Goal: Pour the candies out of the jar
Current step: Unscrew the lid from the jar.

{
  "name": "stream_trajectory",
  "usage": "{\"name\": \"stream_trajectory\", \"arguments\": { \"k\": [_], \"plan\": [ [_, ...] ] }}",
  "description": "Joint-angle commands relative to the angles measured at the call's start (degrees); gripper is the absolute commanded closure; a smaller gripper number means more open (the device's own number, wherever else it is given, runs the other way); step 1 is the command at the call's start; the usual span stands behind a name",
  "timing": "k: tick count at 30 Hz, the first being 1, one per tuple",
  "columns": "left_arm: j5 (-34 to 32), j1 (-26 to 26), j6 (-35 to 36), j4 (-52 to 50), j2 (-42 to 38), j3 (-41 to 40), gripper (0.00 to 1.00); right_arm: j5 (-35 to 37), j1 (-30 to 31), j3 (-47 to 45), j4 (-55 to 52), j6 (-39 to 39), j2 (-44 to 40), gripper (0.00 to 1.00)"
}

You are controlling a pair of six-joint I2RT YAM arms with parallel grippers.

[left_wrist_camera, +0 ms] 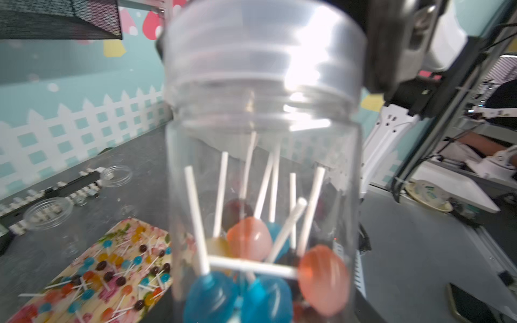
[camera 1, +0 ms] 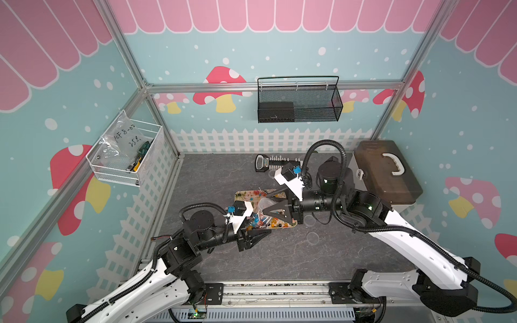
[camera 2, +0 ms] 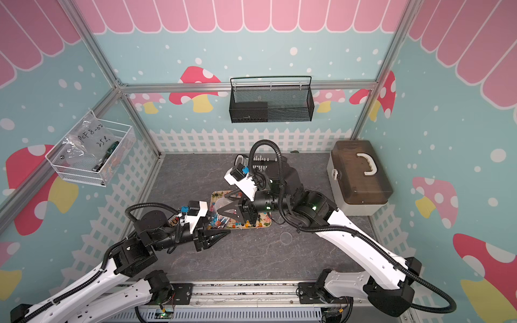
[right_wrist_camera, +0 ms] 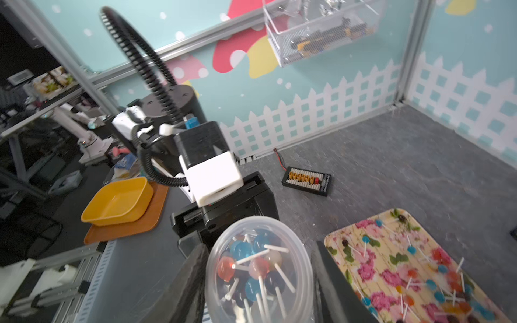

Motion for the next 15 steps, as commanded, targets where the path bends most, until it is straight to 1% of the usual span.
{"name": "stream_trajectory", "arguments": {
  "k": [1,7,10,13,15],
  "plan": [
    [0.22,-0.14,0.78,2.29,-0.86,0.06,0.56,-1.13,0.35,0.04,1.36,0.52,0.77,0.36],
    [1.73,-0.13,-0.32,1.73,-1.49,0.15,0.56,-2.21,0.35,-0.14,2.80,0.02,1.10,0.56],
    [4.60,-0.14,-1.59,-1.05,-2.19,1.31,0.56,-2.19,0.29,0.40,2.97,-2.46,0.71,0.59],
    [10.23,-0.11,-3.66,-3.61,-3.22,3.03,0.56,-3.26,0.09,3.00,1.44,-7.63,0.69,0.60],
    [14.38,-0.11,-5.74,-5.32,-3.59,4.46,0.56,-5.66,-0.08,5.00,0.99,-12.00,0.74,0.61]
  ]
}}
